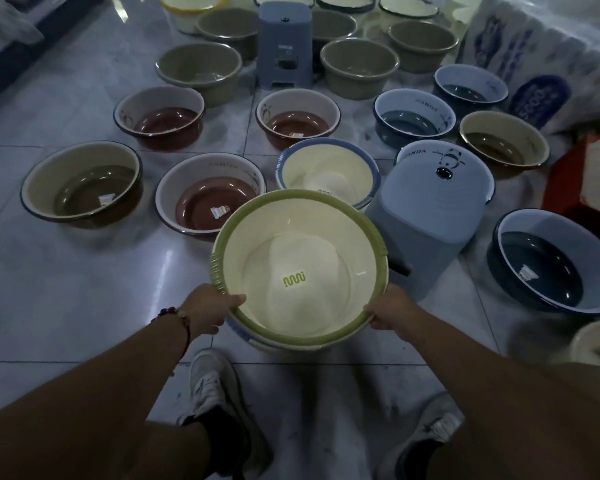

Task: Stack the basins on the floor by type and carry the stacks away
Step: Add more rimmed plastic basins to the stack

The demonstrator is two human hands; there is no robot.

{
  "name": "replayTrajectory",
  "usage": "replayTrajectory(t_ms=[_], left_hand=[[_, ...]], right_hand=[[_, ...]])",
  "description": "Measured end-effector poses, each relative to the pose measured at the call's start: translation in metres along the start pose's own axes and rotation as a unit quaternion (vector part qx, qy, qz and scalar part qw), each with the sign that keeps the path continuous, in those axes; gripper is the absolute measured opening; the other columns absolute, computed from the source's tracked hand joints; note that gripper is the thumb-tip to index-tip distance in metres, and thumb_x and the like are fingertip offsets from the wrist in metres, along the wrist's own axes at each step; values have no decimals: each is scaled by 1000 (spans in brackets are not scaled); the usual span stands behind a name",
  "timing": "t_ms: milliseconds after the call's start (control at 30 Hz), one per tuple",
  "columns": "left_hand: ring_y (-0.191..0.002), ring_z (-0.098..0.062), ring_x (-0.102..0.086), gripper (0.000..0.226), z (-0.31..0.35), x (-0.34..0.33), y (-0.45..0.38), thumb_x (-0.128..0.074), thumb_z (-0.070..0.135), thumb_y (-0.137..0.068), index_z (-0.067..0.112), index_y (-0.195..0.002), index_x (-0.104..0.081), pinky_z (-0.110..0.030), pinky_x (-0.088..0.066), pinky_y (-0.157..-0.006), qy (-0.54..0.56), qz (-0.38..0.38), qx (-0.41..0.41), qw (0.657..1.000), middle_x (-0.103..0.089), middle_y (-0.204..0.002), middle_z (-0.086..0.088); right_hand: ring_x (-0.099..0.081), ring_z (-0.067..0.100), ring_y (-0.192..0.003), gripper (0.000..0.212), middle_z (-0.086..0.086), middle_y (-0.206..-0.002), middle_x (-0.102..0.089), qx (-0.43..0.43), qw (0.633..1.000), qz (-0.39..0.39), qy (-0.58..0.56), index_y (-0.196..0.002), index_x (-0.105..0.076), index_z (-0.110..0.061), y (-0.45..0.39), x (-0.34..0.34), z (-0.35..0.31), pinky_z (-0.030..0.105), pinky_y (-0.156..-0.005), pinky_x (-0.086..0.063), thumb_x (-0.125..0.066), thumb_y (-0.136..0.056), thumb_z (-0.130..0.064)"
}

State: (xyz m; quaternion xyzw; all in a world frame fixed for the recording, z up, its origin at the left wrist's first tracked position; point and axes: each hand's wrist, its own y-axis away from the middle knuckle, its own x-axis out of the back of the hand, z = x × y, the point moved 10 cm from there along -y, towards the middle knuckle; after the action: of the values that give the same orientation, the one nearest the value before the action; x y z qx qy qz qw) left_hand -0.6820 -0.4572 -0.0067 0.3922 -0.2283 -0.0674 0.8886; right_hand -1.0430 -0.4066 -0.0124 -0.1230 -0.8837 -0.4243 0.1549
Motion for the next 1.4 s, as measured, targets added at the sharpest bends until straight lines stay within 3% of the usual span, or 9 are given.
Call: replayTrajectory(t_ms=[267,500,567,667,833,1000,1167,1300,1400], left_hand=[[-99,-21,-54,55,10,-64,6,-66,51,-89,15,-130,-59,-28,-47,-76,-206,-58,-78,974,-59,-120,-7],[-107,-24,-61,41,14,-137,5,-69,40,-90,16,-123,-68,-28,-47,-92,-242,-115,-152,951,-68,-121,-8],[-106,-25,-61,40,21,-151,1,-69,33,-91,11,-123,-67,-31,-49,-92,-233,-111,-154,954,-67,-118,-10],[-105,-29,-61,46,27,-167,-9,-66,35,-87,3,-121,-66,-34,-52,-89,-264,-105,-152,947,-67,-116,-16],[-101,-32,-63,34,19,-172,-34,-62,27,-93,0,-112,-67,-31,-52,-83,-349,-81,-124,925,-67,-112,-18],[-99,-29,-64,35,0,-180,-49,-63,28,-94,-2,-111,-67,-41,-55,-91,-372,-94,-109,917,-67,-111,-16],[-109,-33,-61,44,-7,-183,-54,-66,33,-94,2,-124,-64,-40,-52,-96,-382,-104,-104,912,-65,-122,-17],[-110,-30,-61,51,-7,-181,-57,-56,47,-96,5,-123,-64,-38,-50,-97,-478,-72,-103,870,-64,-125,-17],[-123,-26,-55,58,-5,-180,-50,-45,56,-97,13,-134,-58,-39,-44,-106,-593,-92,-93,795,-56,-140,-12]], right_hand=[[-60,31,-73,11,22,-87,-60,-46,994,70,75,-89,-57,0,1,62,39,35,-61,-55,-52,-81,4],[-63,31,-70,9,21,-85,-61,-207,965,36,156,-90,-56,4,27,102,114,25,-49,-48,-55,-83,-1],[-61,33,-95,38,14,-97,-54,-171,964,59,197,-124,-51,3,21,117,121,25,-66,-47,-56,-86,-3],[-53,26,-113,99,2,-109,-43,-37,965,72,248,-154,4,-5,11,127,114,25,-84,-38,-65,-84,-15],[-53,20,-111,73,2,-126,-45,16,973,12,231,-132,-33,-15,2,120,130,33,-92,-46,-67,-74,-44],[-58,24,-109,113,4,-124,-49,12,983,29,183,-154,9,-21,-31,110,166,43,-93,-52,-68,-75,-44],[-58,31,-114,120,20,-134,-53,-30,979,-3,200,-132,47,-20,-54,98,183,48,-100,-48,-64,-88,-32],[-54,35,-120,110,21,-138,-48,-21,976,1,215,-148,31,-11,-54,103,171,41,-98,-47,-61,-91,-28],[-56,37,-118,91,14,-131,-53,-1,973,-18,230,-155,-5,-8,-54,100,172,30,-89,-50,-62,-88,-34]])
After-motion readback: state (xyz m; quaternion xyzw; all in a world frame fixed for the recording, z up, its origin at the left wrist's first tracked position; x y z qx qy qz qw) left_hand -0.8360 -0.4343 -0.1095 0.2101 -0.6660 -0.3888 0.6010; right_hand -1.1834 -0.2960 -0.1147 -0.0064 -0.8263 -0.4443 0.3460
